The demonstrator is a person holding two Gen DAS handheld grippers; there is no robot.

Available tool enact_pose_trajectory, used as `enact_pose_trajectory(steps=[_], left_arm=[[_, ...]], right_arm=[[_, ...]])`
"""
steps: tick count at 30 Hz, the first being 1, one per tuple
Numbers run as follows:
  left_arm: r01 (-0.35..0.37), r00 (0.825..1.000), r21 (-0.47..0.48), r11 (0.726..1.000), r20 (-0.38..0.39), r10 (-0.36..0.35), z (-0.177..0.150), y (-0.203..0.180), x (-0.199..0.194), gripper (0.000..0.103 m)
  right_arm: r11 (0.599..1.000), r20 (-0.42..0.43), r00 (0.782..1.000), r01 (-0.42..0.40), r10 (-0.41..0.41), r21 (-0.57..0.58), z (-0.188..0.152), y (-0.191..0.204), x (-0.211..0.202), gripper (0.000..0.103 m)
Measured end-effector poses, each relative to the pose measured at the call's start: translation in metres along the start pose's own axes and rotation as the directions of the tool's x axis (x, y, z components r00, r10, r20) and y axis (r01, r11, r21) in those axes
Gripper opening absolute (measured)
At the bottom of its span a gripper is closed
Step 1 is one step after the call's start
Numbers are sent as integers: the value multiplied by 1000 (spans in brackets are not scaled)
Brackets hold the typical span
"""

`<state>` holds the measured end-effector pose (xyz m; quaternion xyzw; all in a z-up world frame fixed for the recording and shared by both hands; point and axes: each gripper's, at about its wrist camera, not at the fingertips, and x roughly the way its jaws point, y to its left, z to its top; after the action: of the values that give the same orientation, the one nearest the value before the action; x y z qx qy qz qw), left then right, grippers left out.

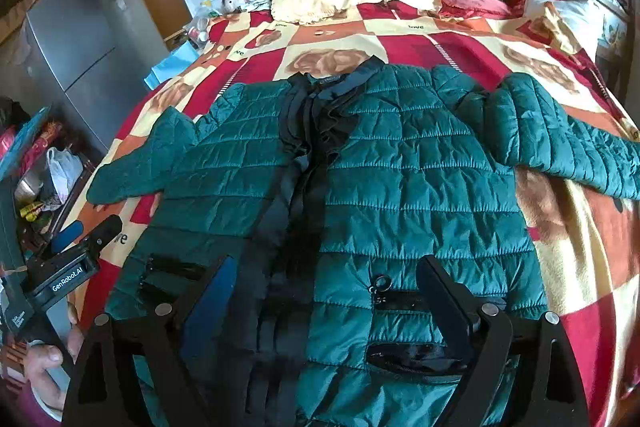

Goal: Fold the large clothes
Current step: 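Move both grippers over the teal jacket body toward its sleeves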

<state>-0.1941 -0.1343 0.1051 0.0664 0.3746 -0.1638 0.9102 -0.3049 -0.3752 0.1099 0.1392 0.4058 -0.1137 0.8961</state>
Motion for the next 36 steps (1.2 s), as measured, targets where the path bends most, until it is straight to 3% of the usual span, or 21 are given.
enact_pose_trajectory(steps=[9, 21, 25, 36], left_arm=[[17, 1000, -6, 1000, -14, -17, 8, -1, 9, 103], [4, 1000, -30, 1000, -17, -4, 15, 3, 19, 103], [-8, 1000, -32, 999, -14, 8, 17, 6, 23, 103], [-10, 1000, -33, 999, -21, 9, 24, 7, 32, 103]], right_arm=[[994, 13, 999, 53, -52, -93, 6, 10, 0, 90], [1000, 23, 999, 30, -30, -9, 23, 1, 13, 90], [999, 21, 1000, -10, 10, 37, 27, -6, 18, 90], [999, 13, 999, 50, -50, 18, 33, -4, 31, 90]])
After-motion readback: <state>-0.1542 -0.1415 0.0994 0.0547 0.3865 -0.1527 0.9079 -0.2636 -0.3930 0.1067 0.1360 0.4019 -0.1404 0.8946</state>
